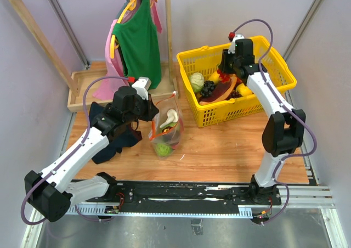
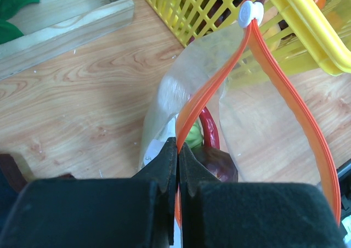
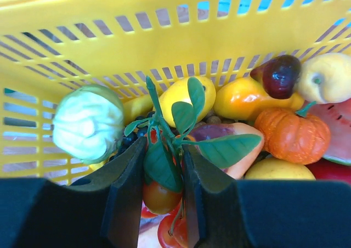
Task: Place the food in the zip-top bag and seal the zipper
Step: Pick up the fake fruit from the bin, then place the fake fruit in the zipper food storage bag.
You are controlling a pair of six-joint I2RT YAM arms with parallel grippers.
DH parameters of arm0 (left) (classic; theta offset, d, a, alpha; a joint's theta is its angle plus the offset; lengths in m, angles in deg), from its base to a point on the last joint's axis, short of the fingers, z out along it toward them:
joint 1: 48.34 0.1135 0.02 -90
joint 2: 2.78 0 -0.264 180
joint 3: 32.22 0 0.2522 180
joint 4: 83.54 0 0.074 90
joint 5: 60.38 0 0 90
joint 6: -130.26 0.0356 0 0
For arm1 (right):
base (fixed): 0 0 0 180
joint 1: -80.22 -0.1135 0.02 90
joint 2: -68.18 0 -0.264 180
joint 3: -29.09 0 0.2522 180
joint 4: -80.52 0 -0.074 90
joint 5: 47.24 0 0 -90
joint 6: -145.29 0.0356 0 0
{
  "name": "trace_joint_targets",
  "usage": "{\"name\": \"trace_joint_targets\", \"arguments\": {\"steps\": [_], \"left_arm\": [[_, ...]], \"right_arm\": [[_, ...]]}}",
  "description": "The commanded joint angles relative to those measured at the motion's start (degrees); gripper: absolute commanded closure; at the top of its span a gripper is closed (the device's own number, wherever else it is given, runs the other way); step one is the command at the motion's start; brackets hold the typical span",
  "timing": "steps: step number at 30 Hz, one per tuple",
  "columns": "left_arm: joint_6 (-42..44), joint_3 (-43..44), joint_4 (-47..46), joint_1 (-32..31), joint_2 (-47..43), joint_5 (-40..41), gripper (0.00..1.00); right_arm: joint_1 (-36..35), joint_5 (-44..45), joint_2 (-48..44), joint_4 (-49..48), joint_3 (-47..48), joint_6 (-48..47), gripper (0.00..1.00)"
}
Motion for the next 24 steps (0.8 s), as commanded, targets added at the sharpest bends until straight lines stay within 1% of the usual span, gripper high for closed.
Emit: {"name": "trace_joint_targets", "arguments": {"steps": [1,8,15,19,24], "left_arm": [[0.16,-0.95,-1.92,0.23,-1.01,-0.77,0.99],[-0.01,-1.06,-2.23,0.26,-1.12,-1.22,0.99],[-0.10,-1.15,-2.36,0.29,-1.03,-1.50,1.00],[-0.18,-1.24,-2.36,0.29,-0.94,-1.52,0.99],[-0.27,-1.23,-2.45,0.29,-0.89,-1.92,0.99]], "right_arm": [[0.32,-0.65,-5.81,-0.11,-2.12,-0.58,0.96],[-1.48,-0.57,-13.79,0.81,-4.97,-0.63,0.97],[-5.33,-1.04,-22.47,1.37,-8.29,0.06,0.96],[-9.51,-0.51,-26.64,1.73,-9.98,0.92,0.96],[-16.35,1.65,-30.18,2.18,-11.85,2.87,0.97]]}}
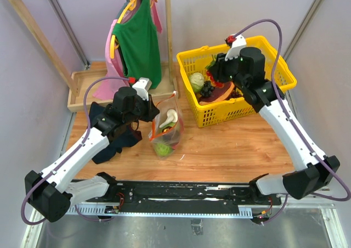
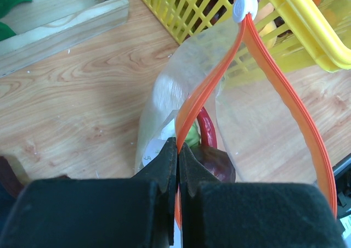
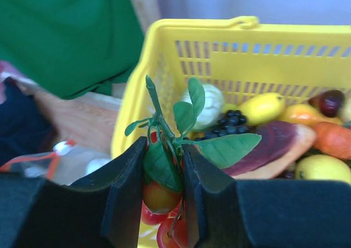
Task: Place the food in the zip-top bag and seal the zipper
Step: Place the fake fruit in the zipper food storage bag.
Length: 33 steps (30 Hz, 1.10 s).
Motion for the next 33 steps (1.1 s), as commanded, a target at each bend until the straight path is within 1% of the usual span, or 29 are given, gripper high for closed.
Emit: {"name": "trace_joint_targets", "arguments": {"steps": [1,5,10,14,18,24,27,31,33], "left_arm": [[-0.19,-0.49,-1.64,0.25,-0.72,-0.96,0.99],[-0.23,-0.50,-1.64,0.30,-0.79,-1.58,1.00],[-0.39,-0.40,-1.72,0.32,-0.90,-2.19,1.00],[-0.48,-0.40,-1.73,0.33,-1.06,-2.61,1.00],[-0.63,-0.45,-1.90,0.33,-1.29,-3.26,1.00],[-0.93,-0.73,-2.21,0.33,-1.75,-3.92,1.00],[-1.09,-0.85,-2.33,0.27,-1.91,-4.34,1.00],[-1.20,-0.93,-2.51,0.33,-2.11,-4.72,0.99],[-1.27,-1.01,-2.52,0.33,-2.21,-4.72,0.99]], "right_arm": [[-6.30,2.27,-2.84,0.77,-1.73,2.85,0.97],[-11.74,4.52,-3.45,2.16,-1.89,5.53,0.97],[-19.10,7.23,-3.11,2.56,-2.01,12.03,0.97],[-26.27,14.22,-2.01,5.41,0.00,16.15,0.97],[-30.72,18.68,-1.40,5.88,-0.45,19.85,0.97],[-33.41,21.47,-0.63,4.38,-1.63,25.50,0.95],[-33.88,22.03,0.10,3.90,-1.80,28.11,0.95],[-34.41,22.52,0.23,0.46,-4.10,31.65,0.95],[-34.66,22.68,1.02,0.75,-3.94,32.70,0.95]]}}
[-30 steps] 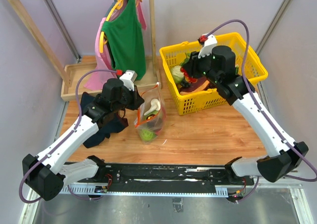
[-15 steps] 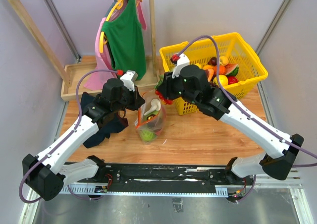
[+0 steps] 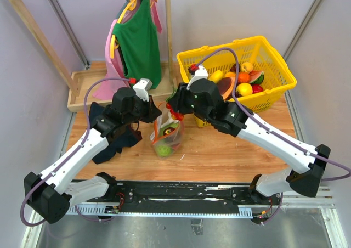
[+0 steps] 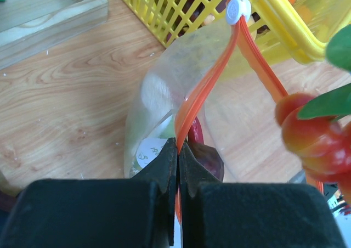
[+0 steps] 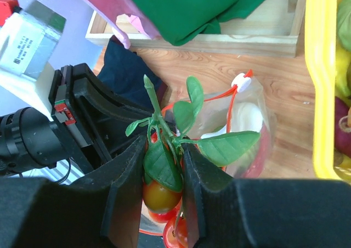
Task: Place the food in the zip-top bag and seal the zipper
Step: Place the fake fruit in the zipper food storage bag, then pick up the fake vegetable from the bin.
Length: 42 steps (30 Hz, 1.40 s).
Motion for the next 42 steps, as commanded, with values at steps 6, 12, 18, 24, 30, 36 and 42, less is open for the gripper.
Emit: {"name": "trace_joint_targets", "arguments": {"steps": [6,12,18,24,30,36,42], "left_arm": [[-0.34,-0.47,-1.80,0.33,-1.55,-1.30,0.99],[-0.35,-0.47,-1.80,0.32,-1.54,-1.31,0.99],[-0.43,-0.47,-1.80,0.33,-1.53,-1.31,1.00],[-0.37,-0.47,-1.80,0.31,-1.62,-1.38,1.00],[-0.35,-0.47,-1.80,0.29,-1.77,-1.31,0.99],[-0.35,-0.47,-1.80,0.33,-1.81,-1.31,1.00],[-0.22,-0.47,-1.80,0.33,-1.89,-1.31,0.99]], "right_arm": [[-2.29,4.13,2.79,-1.30,-1.78,7.47,0.94],[-2.49,4.73,2.96,-4.59,-5.63,7.95,0.89],[-2.48,3.84,3.22,-6.62,-8.17,7.25,0.70],[-2.48,3.47,3.57,-7.34,-7.85,5.41,0.51],[-2.44,2.74,2.85,-8.04,-7.83,2.85,0.49],[-1.95,2.59,1.13,-6.48,-6.29,-3.93,0.48],[-0.68,2.40,-0.74,-0.19,-3.49,-11.13,0.48]]}}
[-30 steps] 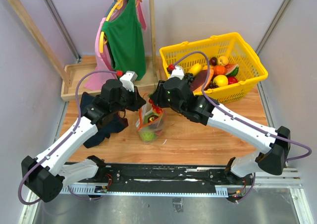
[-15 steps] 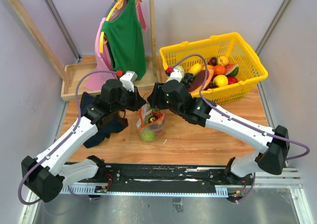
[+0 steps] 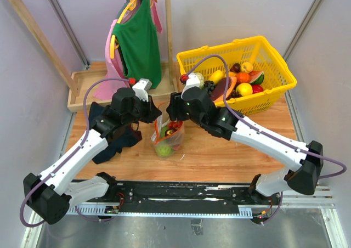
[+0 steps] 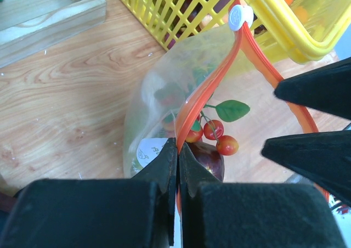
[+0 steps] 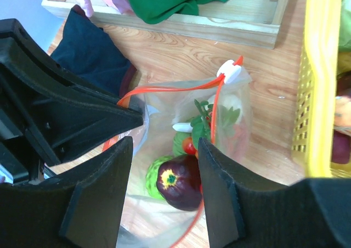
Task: Place the food in the zip-top bag and seal the zipper
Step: Pick up the fake vegetable from the bin.
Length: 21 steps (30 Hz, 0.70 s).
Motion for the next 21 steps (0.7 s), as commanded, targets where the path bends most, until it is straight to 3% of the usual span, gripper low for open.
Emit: {"name": "trace_joint_targets", "arguments": {"steps": [1,10,15,21], "left_arm": [[0.19,-0.23,-1.67,0.33,-1.25,-0.85,0.99],[0.18,-0.23,-1.58,0.32,-1.22,-0.68,0.99],[0.27,-0.27,-1.58,0.33,-1.03,-0.58,0.99],[0.35,-0.15,-1.41,0.33,-0.39,-0.15,1.00]], "right_arm": [[0.99,-0.45,-3.08,5.28,4.19,-8.05,0.48],[7.04,-1.54,-4.52,15.25,10.28,-17.70,0.44],[15.11,-1.21,-2.10,21.52,15.56,-22.56,0.40],[26.95,-1.05,2.07,21.37,17.44,-26.30,0.36]]}}
